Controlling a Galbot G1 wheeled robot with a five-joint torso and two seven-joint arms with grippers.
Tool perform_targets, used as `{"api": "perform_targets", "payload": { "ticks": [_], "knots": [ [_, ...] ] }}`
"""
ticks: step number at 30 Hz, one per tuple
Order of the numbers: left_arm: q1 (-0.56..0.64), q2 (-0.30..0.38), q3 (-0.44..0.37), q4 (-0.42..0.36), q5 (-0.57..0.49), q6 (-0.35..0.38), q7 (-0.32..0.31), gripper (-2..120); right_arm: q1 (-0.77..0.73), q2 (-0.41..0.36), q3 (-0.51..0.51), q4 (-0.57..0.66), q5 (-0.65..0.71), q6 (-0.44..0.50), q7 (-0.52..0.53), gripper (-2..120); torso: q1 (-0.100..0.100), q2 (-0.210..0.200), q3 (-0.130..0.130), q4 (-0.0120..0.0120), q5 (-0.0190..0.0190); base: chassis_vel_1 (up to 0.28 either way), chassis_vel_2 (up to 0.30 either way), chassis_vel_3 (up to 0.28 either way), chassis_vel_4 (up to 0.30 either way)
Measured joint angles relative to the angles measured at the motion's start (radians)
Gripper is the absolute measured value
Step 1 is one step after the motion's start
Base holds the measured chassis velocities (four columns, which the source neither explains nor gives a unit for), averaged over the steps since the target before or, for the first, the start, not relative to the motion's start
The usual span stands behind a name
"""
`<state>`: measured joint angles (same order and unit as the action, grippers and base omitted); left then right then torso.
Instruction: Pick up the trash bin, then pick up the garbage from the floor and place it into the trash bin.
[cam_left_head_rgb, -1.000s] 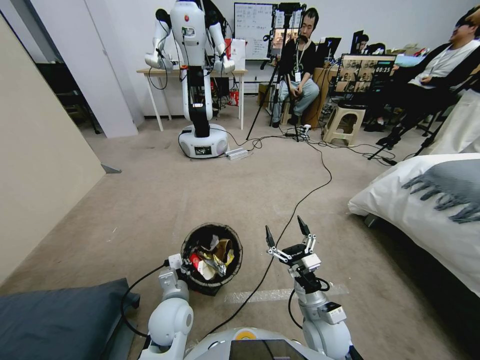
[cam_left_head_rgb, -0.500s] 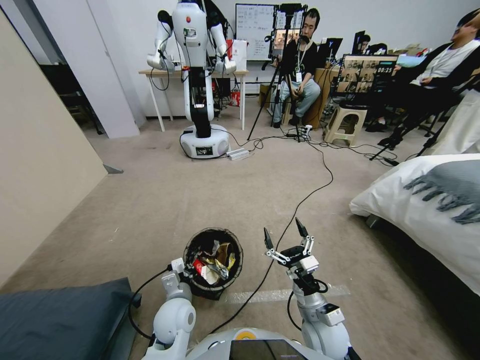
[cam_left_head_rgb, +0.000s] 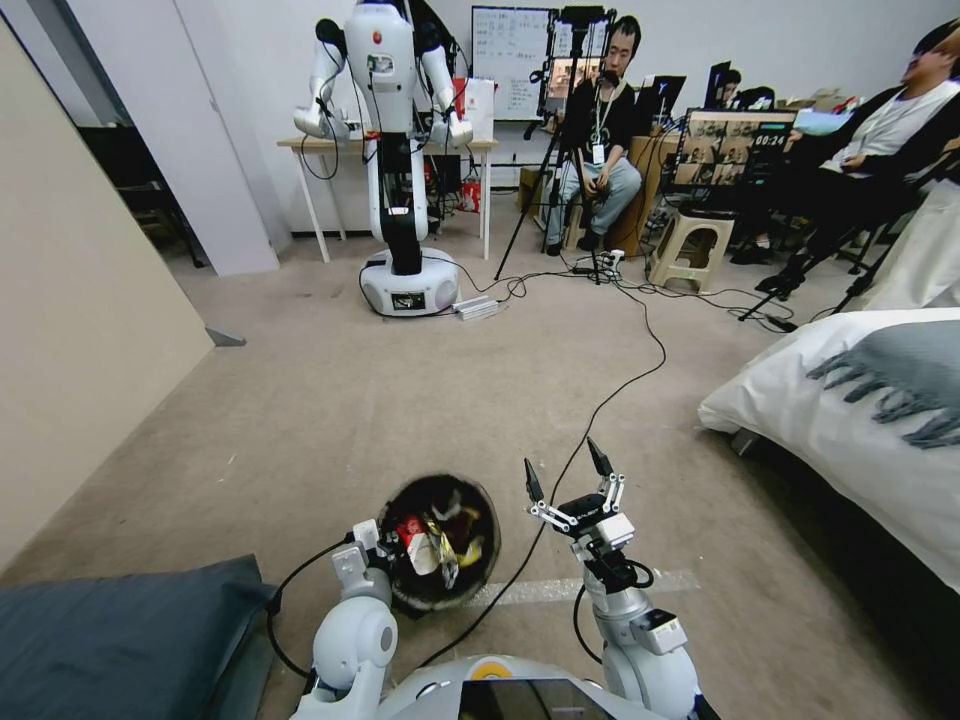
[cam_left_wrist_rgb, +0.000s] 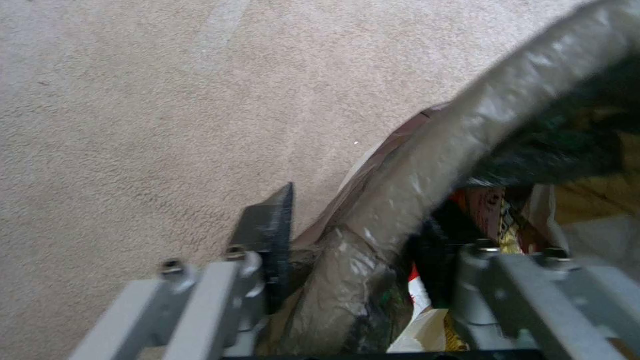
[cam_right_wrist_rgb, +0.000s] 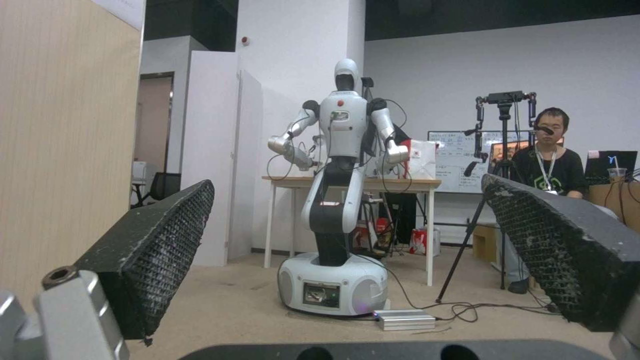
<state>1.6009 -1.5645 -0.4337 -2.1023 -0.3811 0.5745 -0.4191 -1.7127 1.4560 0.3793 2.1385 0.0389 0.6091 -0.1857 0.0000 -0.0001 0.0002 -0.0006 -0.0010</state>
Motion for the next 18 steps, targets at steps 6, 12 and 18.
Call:
{"api": "perform_targets", "payload": {
  "ticks": [6,12,18],
  "knots": [
    [-0.003,0.002,-0.006,-0.006,-0.006,-0.005,0.001,62,0.000,0.003,-0.001,-0.003,-0.002,0.001,-0.002,100,0.000,0.000,0.000,0.0002,0.0006,0.000,0.000,0.000,0.000],
    [-0.008,0.000,-0.008,-0.012,-0.009,-0.009,0.001,66,-0.006,0.005,-0.007,-0.005,-0.007,0.007,-0.009,100,0.000,0.000,0.000,0.0005,0.0009,0.000,0.000,0.000,0.000],
    [-0.013,-0.002,-0.009,-0.019,-0.010,-0.010,0.000,69,-0.006,0.005,-0.008,-0.003,-0.008,0.008,-0.014,100,0.000,0.000,0.000,0.0006,0.0009,0.000,0.000,0.000,0.000]
  ]
}}
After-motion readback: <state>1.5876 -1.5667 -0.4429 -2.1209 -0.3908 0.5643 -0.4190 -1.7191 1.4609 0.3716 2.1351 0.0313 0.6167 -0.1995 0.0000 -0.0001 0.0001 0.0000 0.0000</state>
